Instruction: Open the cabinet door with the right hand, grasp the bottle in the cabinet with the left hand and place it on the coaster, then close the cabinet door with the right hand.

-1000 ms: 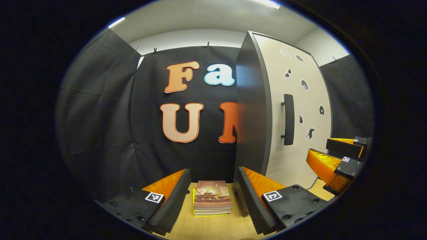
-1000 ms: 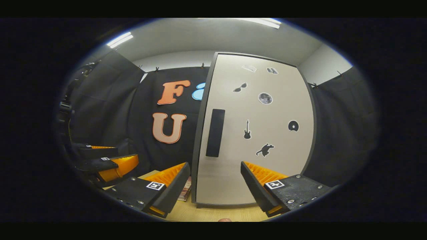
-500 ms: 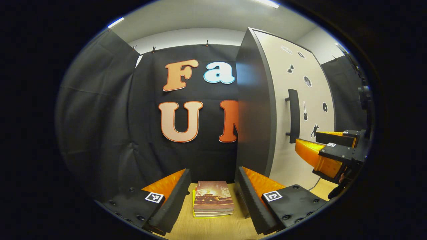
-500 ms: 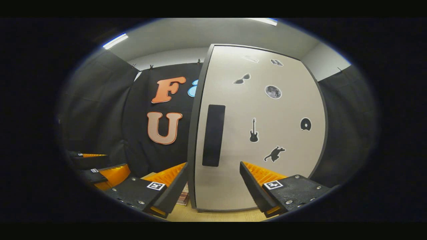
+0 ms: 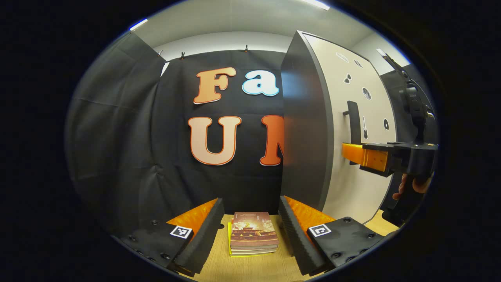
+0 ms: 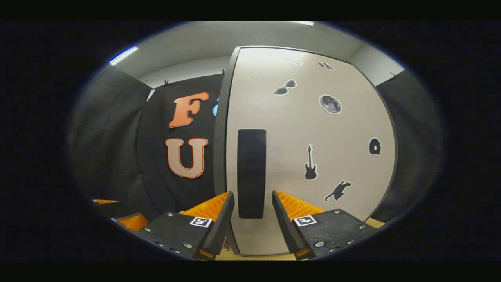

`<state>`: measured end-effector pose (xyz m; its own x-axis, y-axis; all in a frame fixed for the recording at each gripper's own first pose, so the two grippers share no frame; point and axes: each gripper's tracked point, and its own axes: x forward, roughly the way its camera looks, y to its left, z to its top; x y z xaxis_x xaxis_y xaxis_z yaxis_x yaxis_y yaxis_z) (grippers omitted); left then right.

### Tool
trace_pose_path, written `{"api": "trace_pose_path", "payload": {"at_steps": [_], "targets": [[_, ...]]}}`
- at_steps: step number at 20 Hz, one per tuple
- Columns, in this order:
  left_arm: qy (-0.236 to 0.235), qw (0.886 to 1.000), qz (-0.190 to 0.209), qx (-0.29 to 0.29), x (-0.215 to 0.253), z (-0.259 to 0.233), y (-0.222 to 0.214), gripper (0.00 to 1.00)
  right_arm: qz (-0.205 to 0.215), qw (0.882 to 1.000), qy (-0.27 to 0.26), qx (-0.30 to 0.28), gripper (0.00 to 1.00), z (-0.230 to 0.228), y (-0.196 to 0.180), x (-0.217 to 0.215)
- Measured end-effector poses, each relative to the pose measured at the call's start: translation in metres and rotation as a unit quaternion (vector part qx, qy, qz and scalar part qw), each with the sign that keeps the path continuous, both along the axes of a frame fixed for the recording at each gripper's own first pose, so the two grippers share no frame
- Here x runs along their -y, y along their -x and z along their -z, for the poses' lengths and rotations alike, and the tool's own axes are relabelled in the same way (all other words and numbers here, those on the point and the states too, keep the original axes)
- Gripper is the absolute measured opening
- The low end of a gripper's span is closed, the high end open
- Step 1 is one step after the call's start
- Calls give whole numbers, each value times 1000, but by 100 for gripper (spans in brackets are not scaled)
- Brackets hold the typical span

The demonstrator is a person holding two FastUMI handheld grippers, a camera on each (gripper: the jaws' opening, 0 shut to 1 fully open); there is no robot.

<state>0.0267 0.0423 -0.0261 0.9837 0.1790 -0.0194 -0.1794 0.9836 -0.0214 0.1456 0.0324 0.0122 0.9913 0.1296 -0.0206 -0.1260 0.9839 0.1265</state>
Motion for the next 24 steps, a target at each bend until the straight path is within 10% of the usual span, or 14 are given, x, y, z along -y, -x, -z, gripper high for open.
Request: {"api": "trace_pose_path", "payload": {"at_steps": [11,24], "targets": [[-6,999,38,-6,-27,12,-22,93,42,998,-43,-9,17,0,4,0],[-7,999,44,8,16,-2,-21,93,17,999,-41,1,17,-17,86,34]]}}
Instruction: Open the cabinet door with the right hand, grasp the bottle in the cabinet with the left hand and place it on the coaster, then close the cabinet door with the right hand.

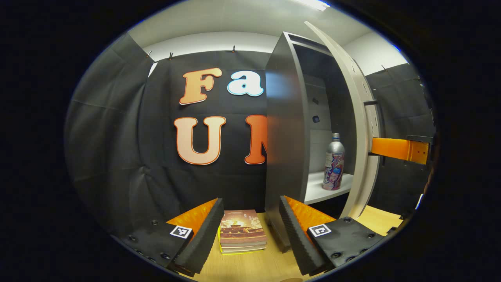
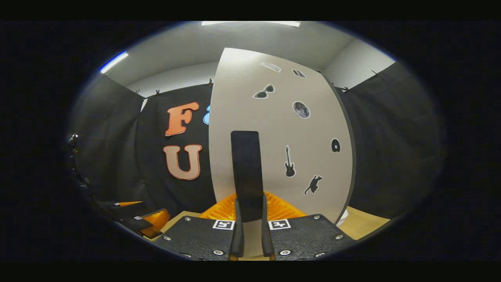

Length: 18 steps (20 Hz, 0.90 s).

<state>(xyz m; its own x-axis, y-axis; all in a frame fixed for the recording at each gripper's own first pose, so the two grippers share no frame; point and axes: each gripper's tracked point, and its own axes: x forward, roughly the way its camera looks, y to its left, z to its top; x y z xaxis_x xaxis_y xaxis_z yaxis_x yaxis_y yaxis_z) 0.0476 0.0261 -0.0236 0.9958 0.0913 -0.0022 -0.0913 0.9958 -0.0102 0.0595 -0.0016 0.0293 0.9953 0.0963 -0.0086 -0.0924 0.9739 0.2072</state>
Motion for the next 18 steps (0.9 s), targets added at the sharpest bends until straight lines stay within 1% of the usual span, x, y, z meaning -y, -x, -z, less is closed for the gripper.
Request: {"api": "trace_pose_path", "payload": {"at_steps": [5,7,10,11,12,13,14,16,17,18], "targets": [[1,1000,-17,1,56,-5,32,92,-43,999,-16,0,17,0,26,23],[2,1000,-26,5,75,-10,48,92,-51,998,-23,-4,17,-2,40,36],[5,999,-35,7,109,-9,68,92,-33,999,2,0,17,1,55,62],[8,999,-34,8,119,-9,70,93,-28,1000,8,-3,19,2,57,69],[9,999,-30,7,132,-10,73,93,-26,1000,10,-5,14,2,59,76],[9,1000,-27,7,142,-10,76,93,-25,1000,9,-11,12,3,59,85],[8,1000,-23,8,154,-12,76,93,-22,1000,5,-12,13,3,62,90],[9,1000,-11,8,172,-13,76,93,-13,1000,9,-12,13,4,67,104],[6,1000,-6,7,180,-13,76,92,-9,1000,13,-11,15,5,68,110],[3,1000,-2,8,186,-16,74,93,-3,1000,18,-9,13,6,68,118]]}}
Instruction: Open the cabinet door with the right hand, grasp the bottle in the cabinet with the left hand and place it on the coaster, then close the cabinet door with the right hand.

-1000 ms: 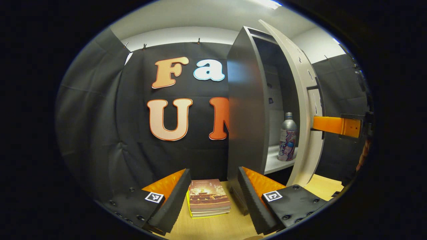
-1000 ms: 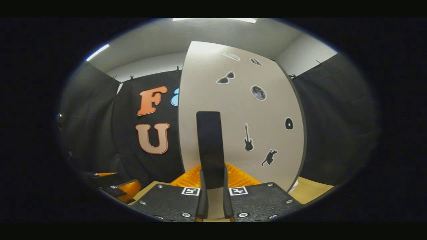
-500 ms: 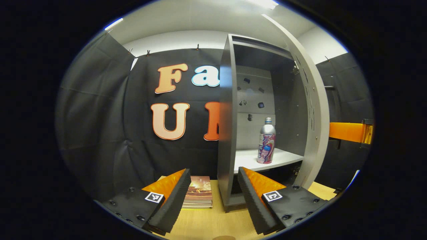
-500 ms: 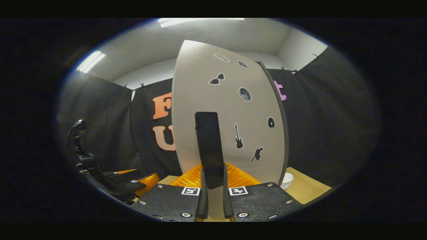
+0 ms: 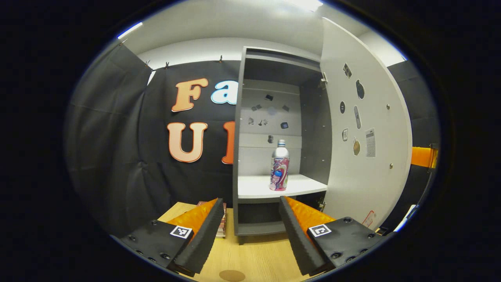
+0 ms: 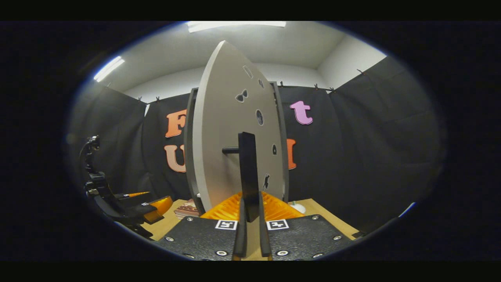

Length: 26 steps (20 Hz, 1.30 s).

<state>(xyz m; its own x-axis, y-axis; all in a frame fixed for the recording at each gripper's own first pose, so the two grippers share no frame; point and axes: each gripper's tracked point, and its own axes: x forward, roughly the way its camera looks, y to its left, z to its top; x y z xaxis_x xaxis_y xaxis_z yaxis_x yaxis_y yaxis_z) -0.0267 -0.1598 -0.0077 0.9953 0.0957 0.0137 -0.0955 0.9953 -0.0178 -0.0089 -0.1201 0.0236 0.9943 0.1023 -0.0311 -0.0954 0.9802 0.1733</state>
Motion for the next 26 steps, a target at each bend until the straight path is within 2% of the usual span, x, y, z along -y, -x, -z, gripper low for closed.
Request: {"api": "trace_pose_path", "payload": {"at_steps": [2,4,5,6,8,9,11,16,17,18,23,24,26], "targets": [[-5,1000,7,8,8,-7,-3,92,9,1000,18,-3,14,3,2,16],[-5,1000,10,14,14,-11,-6,92,18,999,34,-4,7,5,5,35],[-4,1000,11,16,16,-11,-8,92,28,999,39,-7,10,6,7,45],[-2,1000,12,16,20,-12,-10,92,39,998,42,-8,7,7,8,55],[-5,1000,19,14,26,-9,-11,92,58,997,44,-9,13,7,10,76],[-11,1000,20,13,27,-9,-12,92,62,998,30,-9,2,9,14,87],[-22,999,24,15,33,-11,-16,92,50,999,-7,-9,4,13,19,93],[-8,999,48,4,50,-5,-23,93,45,999,3,-12,0,17,19,111],[-6,999,51,2,53,-3,-22,93,54,998,7,-13,16,18,20,116],[-7,999,53,2,56,-2,-22,92,64,998,10,-13,8,18,23,124],[-6,998,69,1,67,-3,-21,93,81,996,-14,-22,10,22,43,131],[-5,997,71,2,70,-4,-19,93,83,996,-18,-23,5,21,49,130],[-6,997,76,3,74,-6,-19,93,91,995,-21,-22,11,20,61,128]]}}
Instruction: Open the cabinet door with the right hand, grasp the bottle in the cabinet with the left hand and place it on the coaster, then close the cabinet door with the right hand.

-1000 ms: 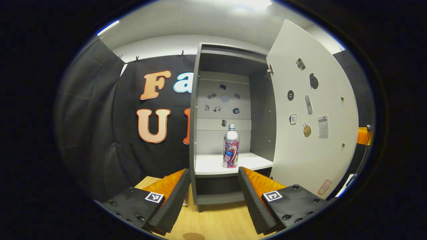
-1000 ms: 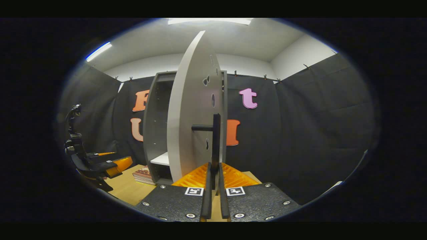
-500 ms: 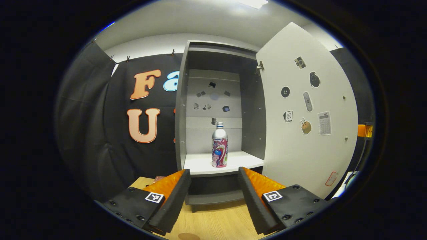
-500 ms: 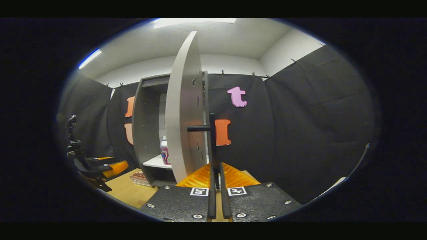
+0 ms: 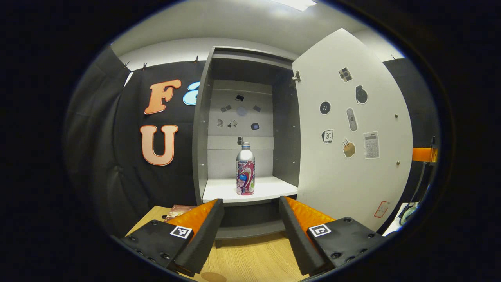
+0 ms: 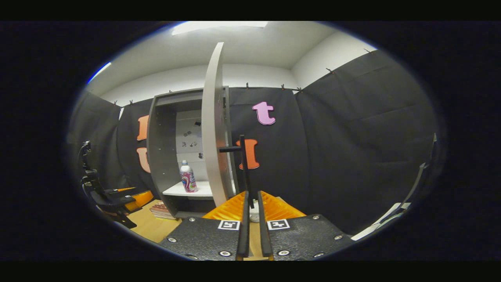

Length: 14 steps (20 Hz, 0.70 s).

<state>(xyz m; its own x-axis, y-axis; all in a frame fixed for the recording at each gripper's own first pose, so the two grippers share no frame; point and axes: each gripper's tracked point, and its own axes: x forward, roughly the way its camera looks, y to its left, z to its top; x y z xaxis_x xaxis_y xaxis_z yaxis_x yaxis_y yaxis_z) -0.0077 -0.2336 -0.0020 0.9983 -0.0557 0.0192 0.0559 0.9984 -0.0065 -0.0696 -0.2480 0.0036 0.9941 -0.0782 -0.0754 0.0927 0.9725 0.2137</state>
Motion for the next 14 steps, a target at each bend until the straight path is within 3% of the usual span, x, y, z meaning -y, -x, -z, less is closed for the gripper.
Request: {"api": "trace_pose_path", "payload": {"at_steps": [2,5,6,7,14], "targets": [[-1,1000,4,-3,1,2,-1,93,-1,1000,2,-2,13,1,12,-7],[2,1000,7,-10,-4,5,-4,93,6,1000,7,-9,24,7,21,-21],[3,1000,7,-11,-6,6,-5,93,6,1000,6,-8,22,8,21,-29],[4,1000,7,-12,-9,6,-9,93,0,1000,7,-5,30,7,22,-41],[10,999,46,-3,-24,7,-64,93,-11,998,70,2,56,11,-7,-132]]}}
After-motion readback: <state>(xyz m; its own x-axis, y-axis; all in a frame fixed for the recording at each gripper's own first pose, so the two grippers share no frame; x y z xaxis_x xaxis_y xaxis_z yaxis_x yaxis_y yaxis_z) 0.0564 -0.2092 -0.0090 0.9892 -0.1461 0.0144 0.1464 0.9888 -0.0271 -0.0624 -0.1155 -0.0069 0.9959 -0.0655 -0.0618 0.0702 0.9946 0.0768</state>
